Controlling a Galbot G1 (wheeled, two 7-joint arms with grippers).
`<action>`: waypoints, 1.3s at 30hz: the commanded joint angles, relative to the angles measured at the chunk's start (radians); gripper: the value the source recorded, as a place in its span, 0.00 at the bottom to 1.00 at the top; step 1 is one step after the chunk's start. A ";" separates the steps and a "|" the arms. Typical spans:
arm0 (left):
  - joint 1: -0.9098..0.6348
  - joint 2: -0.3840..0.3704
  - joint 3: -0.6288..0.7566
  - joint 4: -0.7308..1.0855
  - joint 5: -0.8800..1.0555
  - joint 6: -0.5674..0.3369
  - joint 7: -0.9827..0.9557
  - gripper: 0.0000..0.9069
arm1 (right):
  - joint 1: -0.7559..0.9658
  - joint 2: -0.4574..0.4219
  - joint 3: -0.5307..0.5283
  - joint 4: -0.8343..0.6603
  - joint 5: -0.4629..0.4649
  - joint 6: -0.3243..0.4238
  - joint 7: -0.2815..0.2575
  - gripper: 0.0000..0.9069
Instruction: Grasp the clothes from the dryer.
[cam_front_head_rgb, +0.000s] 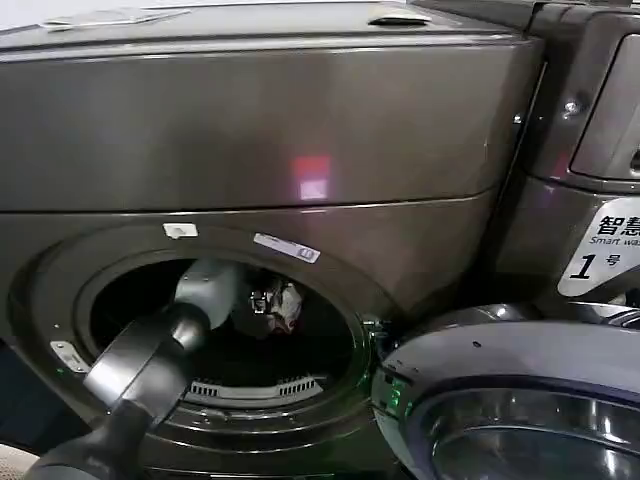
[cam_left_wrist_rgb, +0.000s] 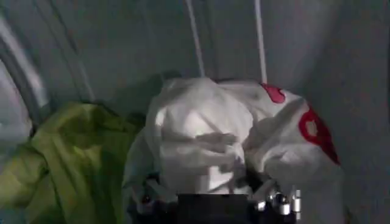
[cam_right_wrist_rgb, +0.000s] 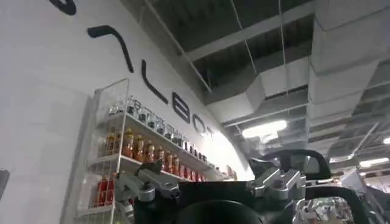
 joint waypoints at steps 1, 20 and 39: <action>-0.008 0.001 0.000 0.017 0.020 -0.002 0.009 0.00 | -0.002 0.001 0.001 0.001 0.000 0.000 0.000 1.00; 0.022 -0.005 -0.041 -0.020 -0.073 0.007 -0.013 0.00 | -0.003 0.012 0.000 0.002 -0.002 0.004 0.002 1.00; 0.492 0.066 -0.567 -0.629 -0.509 0.177 -0.604 0.00 | 0.020 0.018 -0.018 0.013 -0.053 0.005 0.025 1.00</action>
